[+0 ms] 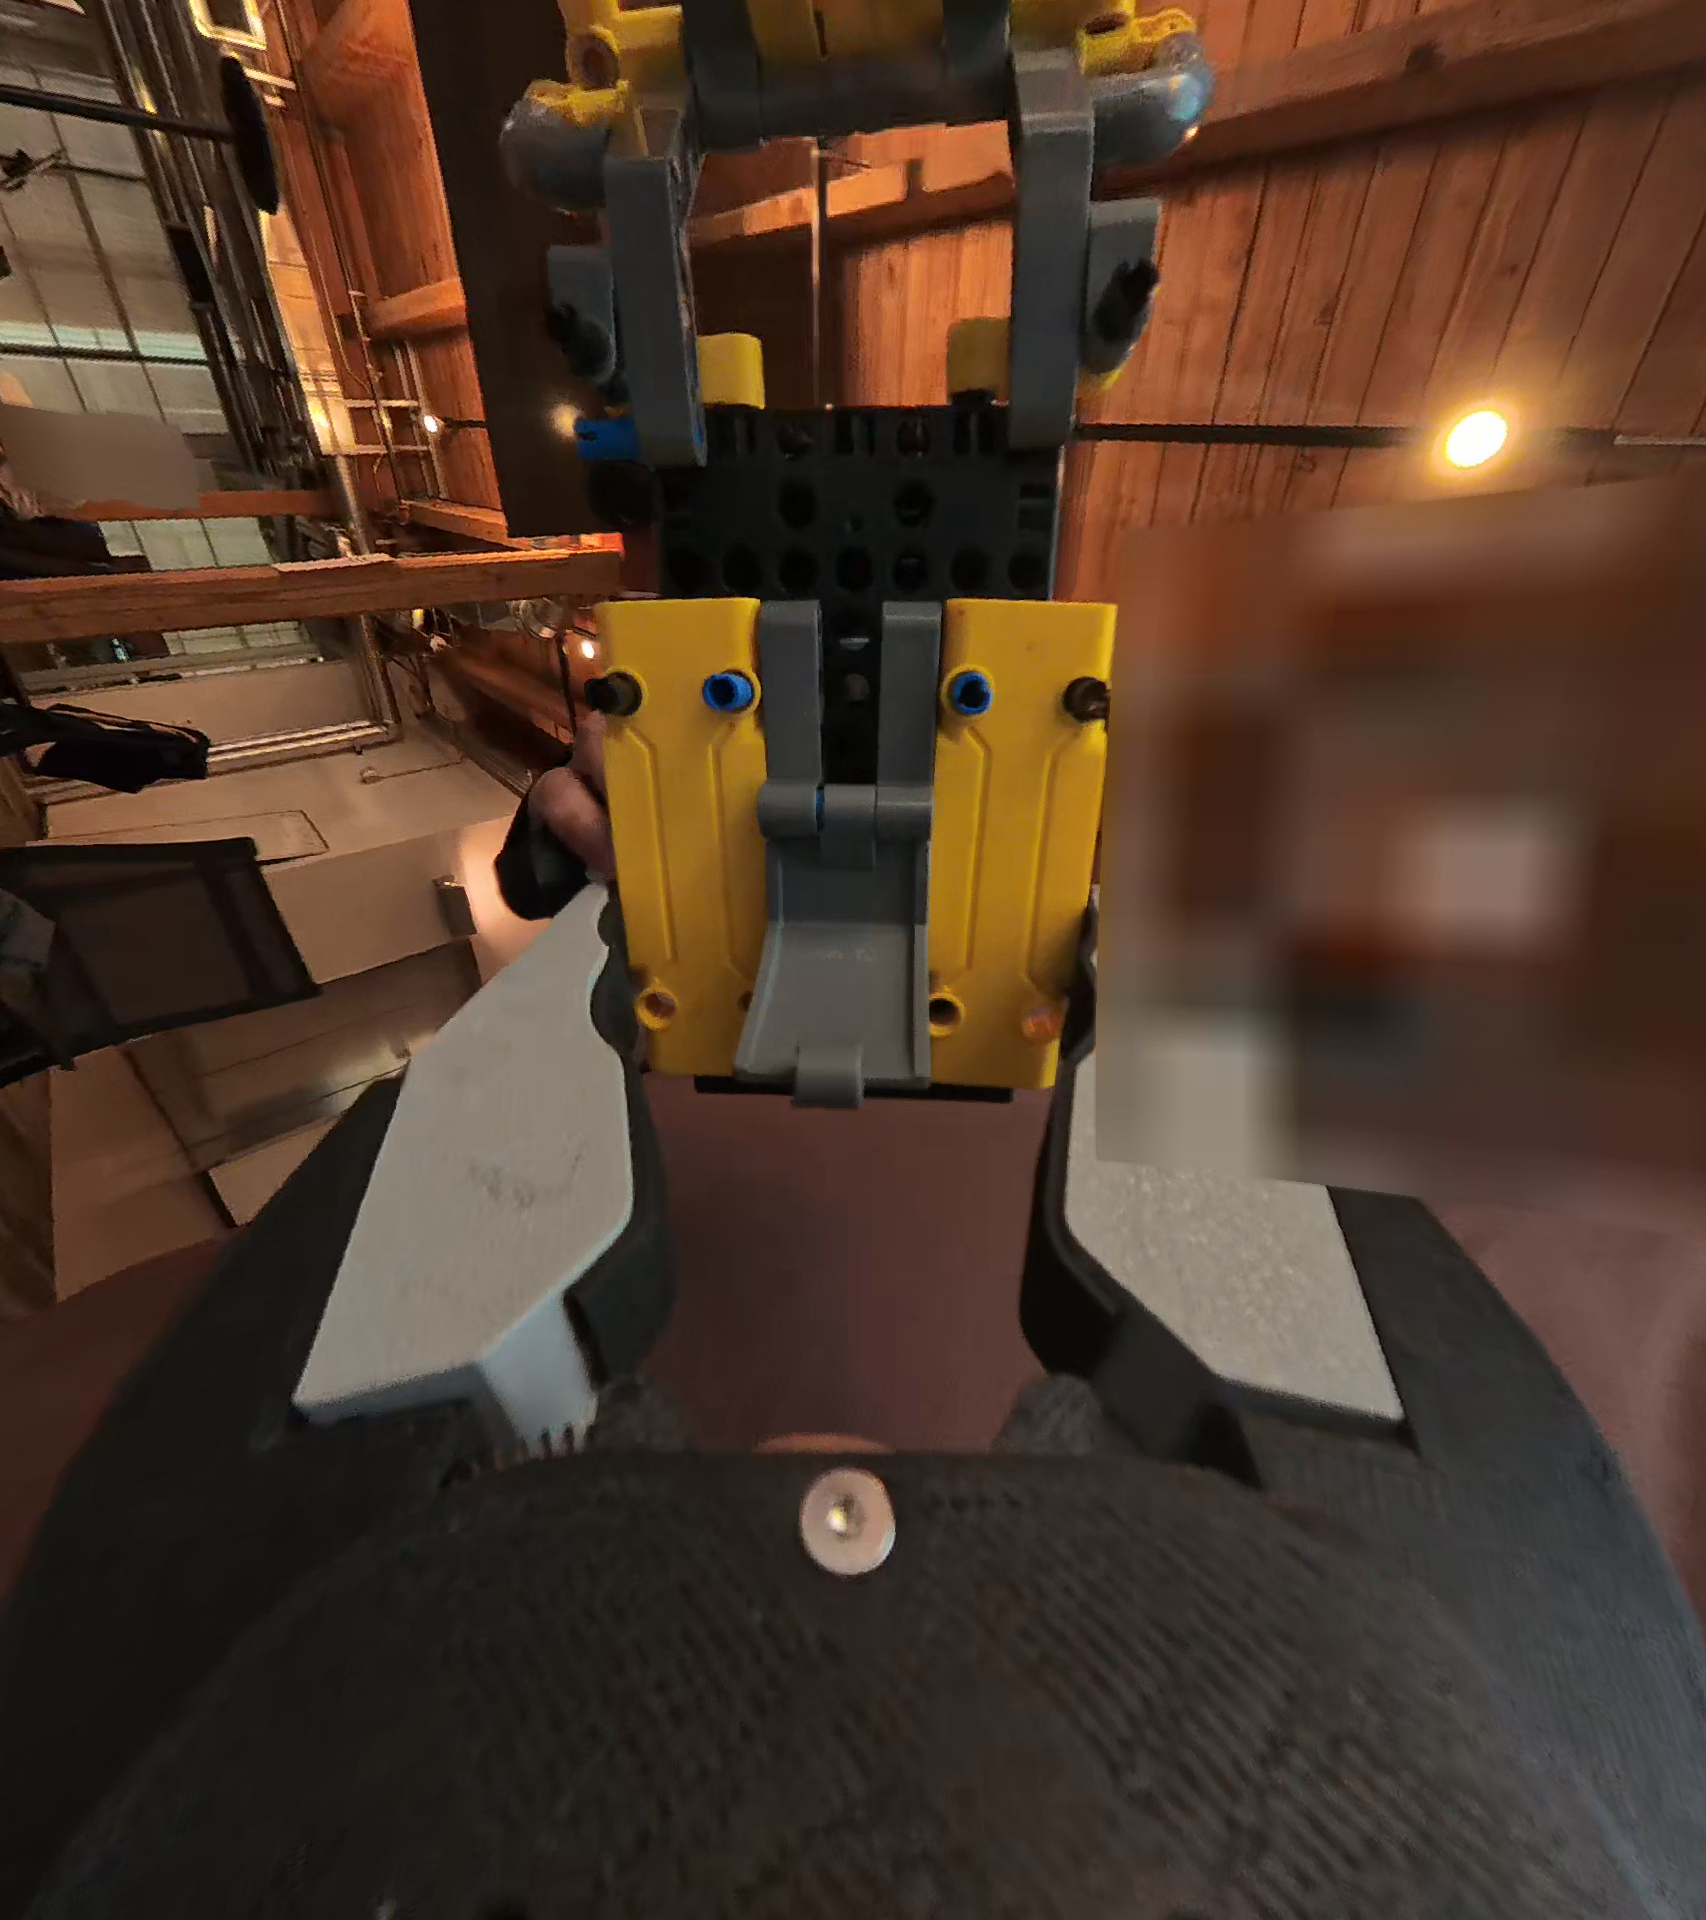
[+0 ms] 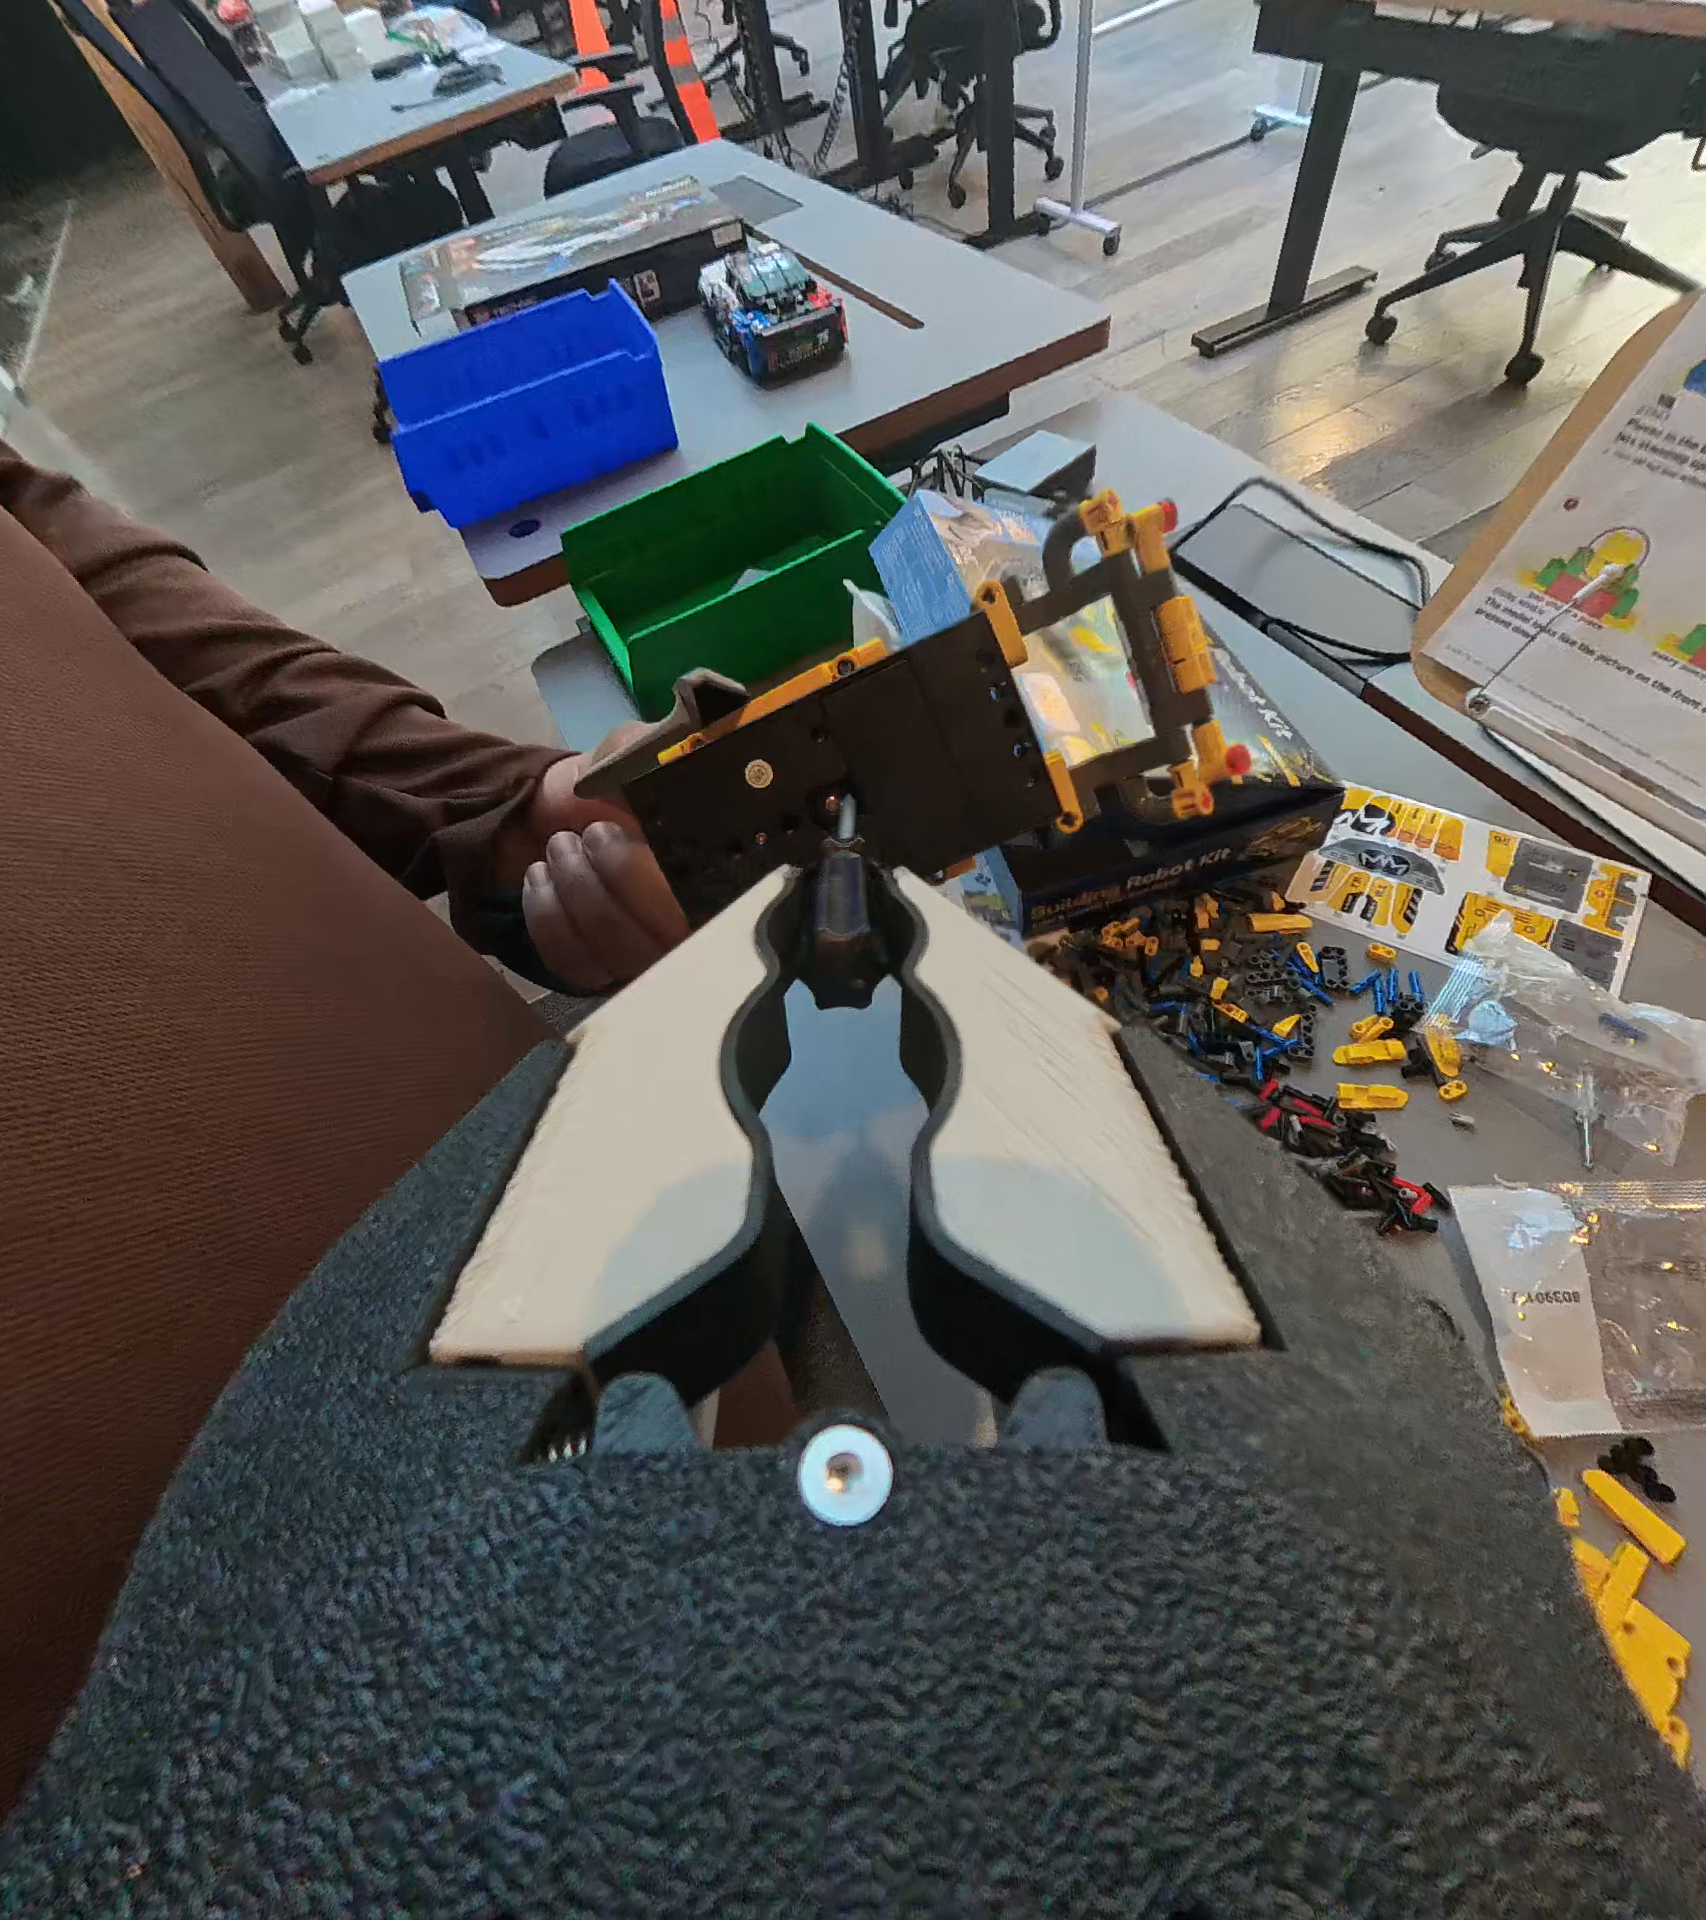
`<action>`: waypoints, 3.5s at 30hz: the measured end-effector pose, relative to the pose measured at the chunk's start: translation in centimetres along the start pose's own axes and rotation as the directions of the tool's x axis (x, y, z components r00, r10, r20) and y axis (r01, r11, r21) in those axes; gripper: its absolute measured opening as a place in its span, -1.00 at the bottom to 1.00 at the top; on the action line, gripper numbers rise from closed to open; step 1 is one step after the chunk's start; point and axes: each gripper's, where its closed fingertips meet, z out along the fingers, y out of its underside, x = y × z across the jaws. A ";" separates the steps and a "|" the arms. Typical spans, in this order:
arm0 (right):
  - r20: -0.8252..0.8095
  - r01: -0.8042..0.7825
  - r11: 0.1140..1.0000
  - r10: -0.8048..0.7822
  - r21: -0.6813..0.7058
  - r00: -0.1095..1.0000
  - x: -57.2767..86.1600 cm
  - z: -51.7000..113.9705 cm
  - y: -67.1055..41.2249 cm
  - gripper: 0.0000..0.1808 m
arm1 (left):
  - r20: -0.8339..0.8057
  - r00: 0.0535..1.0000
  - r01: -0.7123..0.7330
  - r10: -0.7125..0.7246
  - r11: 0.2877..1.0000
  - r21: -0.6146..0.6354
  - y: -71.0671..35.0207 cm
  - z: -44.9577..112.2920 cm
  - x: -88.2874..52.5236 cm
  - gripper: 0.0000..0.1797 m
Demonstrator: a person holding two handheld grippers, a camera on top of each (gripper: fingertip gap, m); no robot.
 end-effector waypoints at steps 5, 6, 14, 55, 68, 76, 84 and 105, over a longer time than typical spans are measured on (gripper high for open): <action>0.001 -0.135 0.986 0.135 -0.100 0.991 1.7 1.7 5.7 -0.87 | 0.247 0.963 0.080 -0.106 0.990 0.113 -0.4 -6.0 -8.1 -0.07; 0.000 -0.167 0.978 0.169 -0.125 0.986 2.0 2.0 7.1 -0.87 | 0.289 0.948 0.099 -0.138 0.984 0.146 -0.4 -7.6 -9.8 -0.07; -0.021 -0.354 0.904 0.359 -0.241 0.933 3.4 5.3 17.1 -0.86 | 0.304 0.883 0.218 -0.359 0.885 0.411 -0.8 -15.2 -16.6 -0.07; 0.087 -0.617 0.741 0.656 -0.266 0.750 1.5 16.8 24.9 -0.87 | 0.885 -0.243 -0.316 0.397 0.831 -0.459 -1.0 -23.1 -11.0 0.02; 0.054 -0.650 0.729 0.673 -0.216 0.737 1.7 14.3 24.7 -0.86 | 0.471 -0.334 0.211 0.816 0.552 -0.806 0.6 -25.1 -17.5 -0.48; 0.014 -0.699 0.699 0.708 -0.151 0.706 2.5 10.6 25.3 -0.86 | 0.619 -0.228 0.196 0.751 0.658 -0.727 -0.2 -24.9 -18.1 -0.48; 0.005 -0.712 0.692 0.718 -0.120 0.696 2.6 9.2 25.3 -0.86 | 0.841 0.004 0.159 0.541 0.830 -0.534 -0.1 -24.1 -18.8 -0.43; 0.045 -0.694 0.711 0.702 -0.114 0.711 2.9 10.5 24.0 -0.86 | 0.953 0.110 -0.011 0.282 0.959 -0.282 -1.0 -25.3 -16.4 -0.21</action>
